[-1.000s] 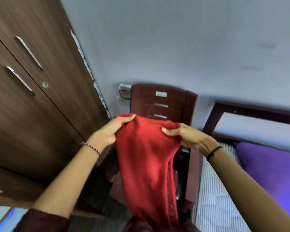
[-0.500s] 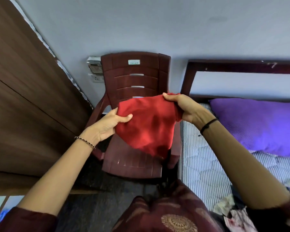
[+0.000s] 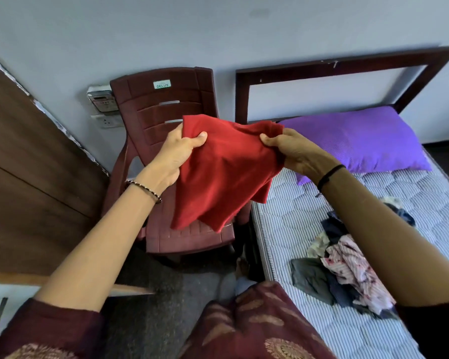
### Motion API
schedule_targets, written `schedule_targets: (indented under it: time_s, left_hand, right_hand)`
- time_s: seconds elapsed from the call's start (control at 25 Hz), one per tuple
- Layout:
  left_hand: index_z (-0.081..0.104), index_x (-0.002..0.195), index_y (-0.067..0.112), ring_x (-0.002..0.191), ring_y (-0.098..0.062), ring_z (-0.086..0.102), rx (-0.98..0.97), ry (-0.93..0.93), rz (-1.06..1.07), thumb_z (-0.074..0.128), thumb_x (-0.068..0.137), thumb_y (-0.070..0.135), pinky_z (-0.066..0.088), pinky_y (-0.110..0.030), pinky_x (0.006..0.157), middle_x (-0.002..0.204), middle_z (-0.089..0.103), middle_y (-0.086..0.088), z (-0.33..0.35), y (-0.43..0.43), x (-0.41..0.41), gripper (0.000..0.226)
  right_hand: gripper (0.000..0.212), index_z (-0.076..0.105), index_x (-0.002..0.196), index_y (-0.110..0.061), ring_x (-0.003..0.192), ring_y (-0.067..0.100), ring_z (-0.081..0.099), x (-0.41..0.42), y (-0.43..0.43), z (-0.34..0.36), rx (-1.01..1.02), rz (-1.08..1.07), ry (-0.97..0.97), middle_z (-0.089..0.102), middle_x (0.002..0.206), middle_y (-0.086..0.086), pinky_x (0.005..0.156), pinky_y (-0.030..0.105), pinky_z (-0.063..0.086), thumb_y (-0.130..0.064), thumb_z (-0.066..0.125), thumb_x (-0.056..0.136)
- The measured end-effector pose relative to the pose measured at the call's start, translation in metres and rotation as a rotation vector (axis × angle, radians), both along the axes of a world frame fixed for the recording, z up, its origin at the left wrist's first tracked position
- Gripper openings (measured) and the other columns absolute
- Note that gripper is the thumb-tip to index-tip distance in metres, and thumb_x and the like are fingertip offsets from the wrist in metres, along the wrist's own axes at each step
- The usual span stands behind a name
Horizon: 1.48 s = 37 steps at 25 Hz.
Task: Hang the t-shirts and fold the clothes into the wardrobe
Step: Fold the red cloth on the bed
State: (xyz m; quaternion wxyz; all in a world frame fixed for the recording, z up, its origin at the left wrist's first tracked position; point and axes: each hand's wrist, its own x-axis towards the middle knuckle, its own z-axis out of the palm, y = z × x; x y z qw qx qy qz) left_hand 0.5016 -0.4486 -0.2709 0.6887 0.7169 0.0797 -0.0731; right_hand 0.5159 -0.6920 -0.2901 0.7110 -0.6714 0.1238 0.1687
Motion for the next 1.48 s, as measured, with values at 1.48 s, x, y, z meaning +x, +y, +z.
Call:
schedule_targets:
  time_s: [1.48]
  left_hand:
    - [0.073,0.111,0.017,0.086,-0.010,0.063,0.501,0.013,-0.788,0.091,0.060,0.005,0.052,-0.016,0.076,0.089,0.067,0.004,-0.068,-0.244,-0.354,0.056]
  right_hand:
    - [0.061,0.075,0.117,-0.008,0.089,0.020,0.069,-0.516,-0.243,-0.064,-0.255,-0.311,0.169,0.072,0.102,0.010,0.070,0.025,0.061,0.011,0.087,0.061]
